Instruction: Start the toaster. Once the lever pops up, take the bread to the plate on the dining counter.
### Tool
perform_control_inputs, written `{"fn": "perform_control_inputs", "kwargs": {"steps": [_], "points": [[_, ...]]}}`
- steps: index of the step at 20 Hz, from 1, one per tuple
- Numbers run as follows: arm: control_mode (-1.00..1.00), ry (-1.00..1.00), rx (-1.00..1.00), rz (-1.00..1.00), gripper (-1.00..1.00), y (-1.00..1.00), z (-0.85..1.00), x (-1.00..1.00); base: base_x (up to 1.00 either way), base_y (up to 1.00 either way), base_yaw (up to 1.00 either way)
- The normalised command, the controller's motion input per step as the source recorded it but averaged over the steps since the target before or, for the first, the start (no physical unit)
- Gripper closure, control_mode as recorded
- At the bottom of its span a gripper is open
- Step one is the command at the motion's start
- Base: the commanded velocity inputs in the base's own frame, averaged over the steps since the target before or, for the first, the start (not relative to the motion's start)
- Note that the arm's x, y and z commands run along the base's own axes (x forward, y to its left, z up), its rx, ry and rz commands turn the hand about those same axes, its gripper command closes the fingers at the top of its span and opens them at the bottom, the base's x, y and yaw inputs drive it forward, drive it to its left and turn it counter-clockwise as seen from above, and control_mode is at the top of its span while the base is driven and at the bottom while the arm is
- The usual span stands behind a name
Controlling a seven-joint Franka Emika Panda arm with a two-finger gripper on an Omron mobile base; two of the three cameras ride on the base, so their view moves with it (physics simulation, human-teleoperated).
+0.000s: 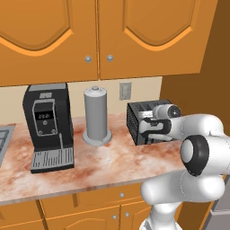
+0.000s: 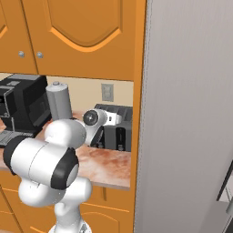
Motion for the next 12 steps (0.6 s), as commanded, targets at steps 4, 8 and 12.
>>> {"fn": "perform_control_inputs", "kwargs": {"steps": [4, 8, 12], "points": [[-1.0, 0.0, 0.0, 0.0, -1.0, 0.0, 0.0, 0.0, 0.0, 0.0, 0.0], [-1.0, 0.0, 0.0, 0.0, -1.0, 0.0, 0.0, 0.0, 0.0, 0.0, 0.0], [-1.0, 0.0, 0.0, 0.0, -1.0, 0.0, 0.0, 0.0, 0.0, 0.0, 0.0]]}}
